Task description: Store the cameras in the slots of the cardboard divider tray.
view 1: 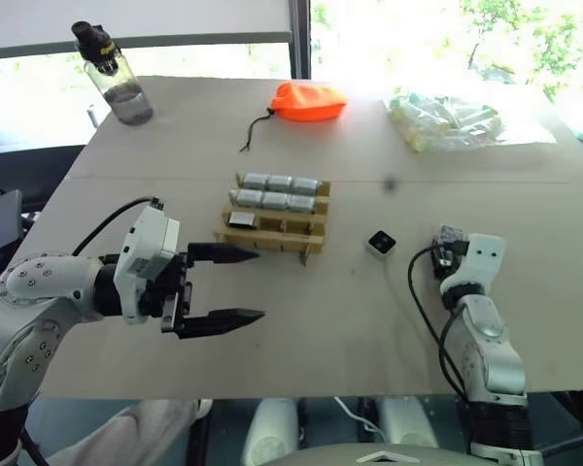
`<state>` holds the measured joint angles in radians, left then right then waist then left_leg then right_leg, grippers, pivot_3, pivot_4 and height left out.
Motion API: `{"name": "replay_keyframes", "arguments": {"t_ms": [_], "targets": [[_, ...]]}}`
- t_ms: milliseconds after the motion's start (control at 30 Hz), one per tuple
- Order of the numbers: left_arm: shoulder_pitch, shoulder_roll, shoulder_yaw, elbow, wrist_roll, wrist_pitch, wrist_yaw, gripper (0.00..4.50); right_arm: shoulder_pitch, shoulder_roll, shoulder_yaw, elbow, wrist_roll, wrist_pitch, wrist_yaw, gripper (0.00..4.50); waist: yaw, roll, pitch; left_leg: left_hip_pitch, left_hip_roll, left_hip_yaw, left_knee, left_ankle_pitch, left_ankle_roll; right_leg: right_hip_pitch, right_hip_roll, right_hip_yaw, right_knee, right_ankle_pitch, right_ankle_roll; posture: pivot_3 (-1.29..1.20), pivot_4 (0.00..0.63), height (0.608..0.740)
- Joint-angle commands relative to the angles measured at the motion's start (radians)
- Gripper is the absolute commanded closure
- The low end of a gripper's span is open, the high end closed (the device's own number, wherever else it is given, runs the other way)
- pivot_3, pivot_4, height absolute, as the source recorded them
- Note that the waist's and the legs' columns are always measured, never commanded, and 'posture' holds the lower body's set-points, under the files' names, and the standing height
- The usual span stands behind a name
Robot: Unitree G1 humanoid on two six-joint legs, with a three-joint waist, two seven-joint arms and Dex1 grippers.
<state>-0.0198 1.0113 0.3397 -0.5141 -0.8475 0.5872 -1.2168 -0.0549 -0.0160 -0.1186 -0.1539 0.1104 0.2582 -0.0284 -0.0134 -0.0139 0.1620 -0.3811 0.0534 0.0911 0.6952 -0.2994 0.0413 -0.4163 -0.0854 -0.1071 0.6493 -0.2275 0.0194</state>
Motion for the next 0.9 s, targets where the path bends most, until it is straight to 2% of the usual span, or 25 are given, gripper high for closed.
{"name": "replay_keyframes", "arguments": {"t_ms": [33, 233, 400, 600, 733, 900], "targets": [[-0.021, -0.001, -0.007, -0.004, 0.008, -0.021, -0.007, 0.0, -0.002, -0.053, 0.02, -0.015, -0.011, -0.087, 0.074, 2.57, 0.0, 0.001, 0.001, 0.0, 0.0, 0.0, 0.0, 0.0, 0.0, 0.0, 0.0, 0.0, 0.0, 0.0, 0.0, 0.0, 0.15, 0.726], [-0.072, 0.004, -0.045, 0.052, 0.042, -0.057, -0.051, 0.0, -0.041, -0.328, 0.167, -0.018, -0.059, -0.373, 0.454, 2.57, 0.0, 0.005, 0.003, 0.001, -0.001, 0.003, -0.006, 0.0, 0.0, -0.001, 0.001, 0.0, -0.004, 0.0, 0.0, 0.0, 0.15, 0.726], [-0.227, -0.011, -0.175, 0.165, 0.126, -0.101, -0.105, 0.0, -0.185, -0.516, 0.308, 0.02, -0.216, -0.622, 0.631, 2.57, 0.0, 0.005, 0.003, 0.001, 0.0, 0.006, -0.009, 0.0, 0.0, -0.003, 0.003, 0.0, -0.006, 0.0, 0.0, 0.0, 0.15, 0.726], [-0.452, -0.098, -0.301, 0.333, 0.196, -0.124, -0.137, 0.0, -0.388, -0.59, 0.438, 0.085, -0.381, -0.844, 0.713, 2.57, 0.004, 0.003, 0.003, 0.0, -0.002, 0.007, -0.008, 0.001, 0.0, -0.004, 0.003, 0.0, -0.006, 0.0, 0.0, 0.0, 0.15, 0.726], [-0.557, -0.154, -0.348, 0.457, 0.226, -0.104, -0.147, 0.0, -0.525, -0.612, 0.503, 0.185, -0.56, -1.005, 0.675, 2.57, 0.003, 0.003, 0.003, -0.003, -0.004, 0.009, -0.007, 0.001, 0.0, -0.006, 0.002, 0.001, -0.006, 0.0, 0.0, 0.0, 0.15, 0.726], [-0.632, -0.172, -0.416, 0.557, 0.29, -0.122, -0.226, 0.0, -0.612, -0.59, 0.551, 0.248, -0.604, -1.083, 0.675, 2.57, 0.002, 0.002, 0.004, -0.003, -0.004, 0.013, -0.008, 0.001, 0.0, -0.006, 0.002, 0.0, -0.005, 0.0, 0.0, 0.0, 0.15, 0.726]]}}
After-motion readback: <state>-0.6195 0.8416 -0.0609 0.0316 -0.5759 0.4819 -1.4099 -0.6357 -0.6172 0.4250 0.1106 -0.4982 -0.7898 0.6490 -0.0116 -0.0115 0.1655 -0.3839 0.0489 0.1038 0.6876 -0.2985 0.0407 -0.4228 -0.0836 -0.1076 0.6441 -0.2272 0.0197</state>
